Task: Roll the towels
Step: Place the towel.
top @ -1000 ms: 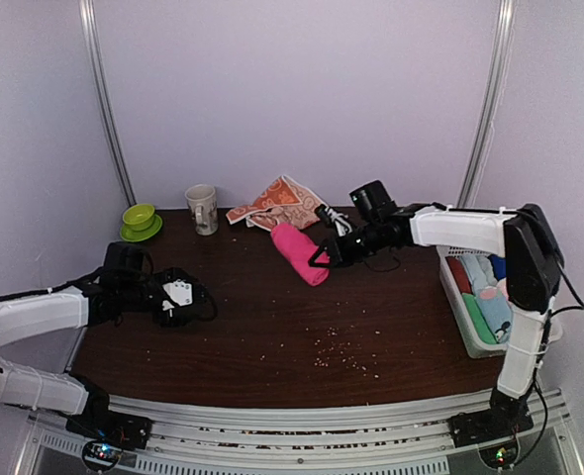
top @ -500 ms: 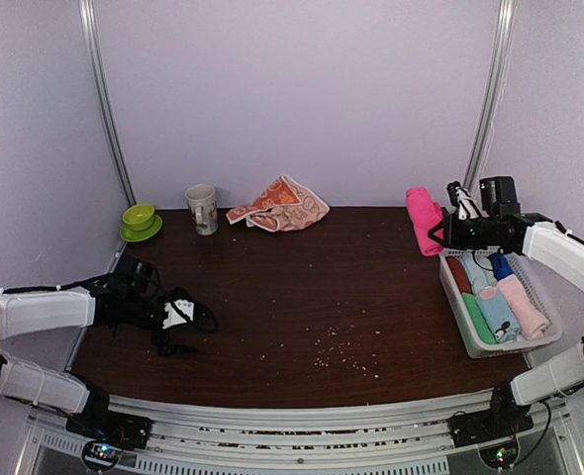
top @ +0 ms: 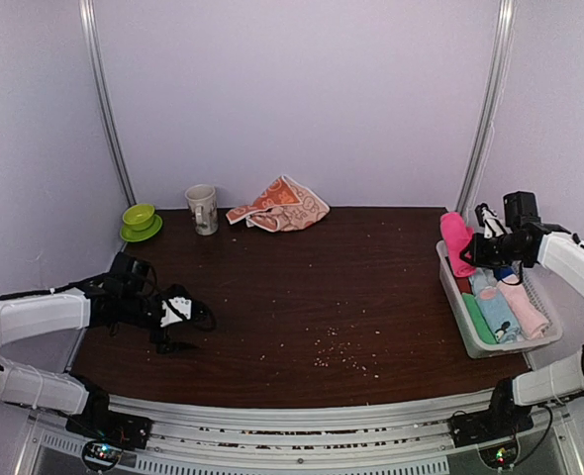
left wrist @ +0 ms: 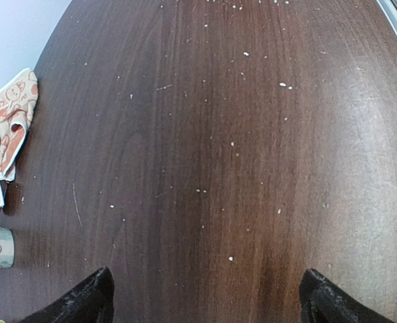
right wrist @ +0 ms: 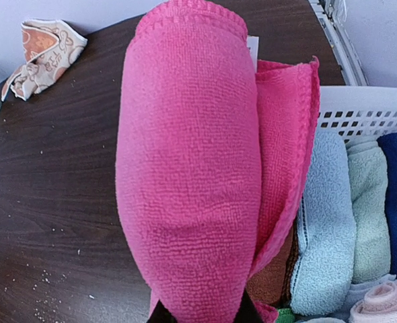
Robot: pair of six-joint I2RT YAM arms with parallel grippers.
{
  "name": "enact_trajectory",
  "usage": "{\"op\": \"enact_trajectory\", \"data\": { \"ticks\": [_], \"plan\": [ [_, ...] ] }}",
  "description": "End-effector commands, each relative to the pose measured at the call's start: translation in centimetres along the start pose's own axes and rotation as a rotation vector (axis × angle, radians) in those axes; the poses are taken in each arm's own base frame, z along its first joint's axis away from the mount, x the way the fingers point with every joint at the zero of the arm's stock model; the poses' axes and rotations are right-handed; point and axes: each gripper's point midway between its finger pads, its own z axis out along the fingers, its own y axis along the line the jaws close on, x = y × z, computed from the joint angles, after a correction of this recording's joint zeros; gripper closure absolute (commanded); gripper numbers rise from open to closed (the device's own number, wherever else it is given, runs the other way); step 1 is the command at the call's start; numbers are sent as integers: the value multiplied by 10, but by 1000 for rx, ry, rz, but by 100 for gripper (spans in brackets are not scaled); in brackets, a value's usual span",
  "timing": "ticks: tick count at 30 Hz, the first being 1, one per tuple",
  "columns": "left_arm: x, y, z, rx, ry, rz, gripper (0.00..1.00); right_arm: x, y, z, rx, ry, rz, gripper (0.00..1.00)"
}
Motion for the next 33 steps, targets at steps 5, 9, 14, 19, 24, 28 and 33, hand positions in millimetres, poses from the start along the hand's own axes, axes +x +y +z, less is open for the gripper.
{"op": "enact_trajectory", "data": {
  "ticks": [5,9,14,19,24,28,33],
  "plan": [
    [-9,-3,-6,16,-39,6,2,18,-24,1,-1,142,15,100],
    [-12,-4,-6,37,-50,6,2,15,-40,-1,-6,124,69,100],
    [-14,-10,-8,56,-64,17,2,23,-27,17,-140,157,99,96],
    [-16,-13,-10,69,-77,25,2,28,-43,25,-154,162,173,96],
    [-18,-15,-12,68,-86,35,2,28,-66,23,-119,138,236,93],
    [-19,-17,-13,72,-92,40,2,35,-67,31,-144,162,266,87],
    [-20,-19,-13,77,-100,44,2,39,-67,37,-165,183,283,83]
  ]
}}
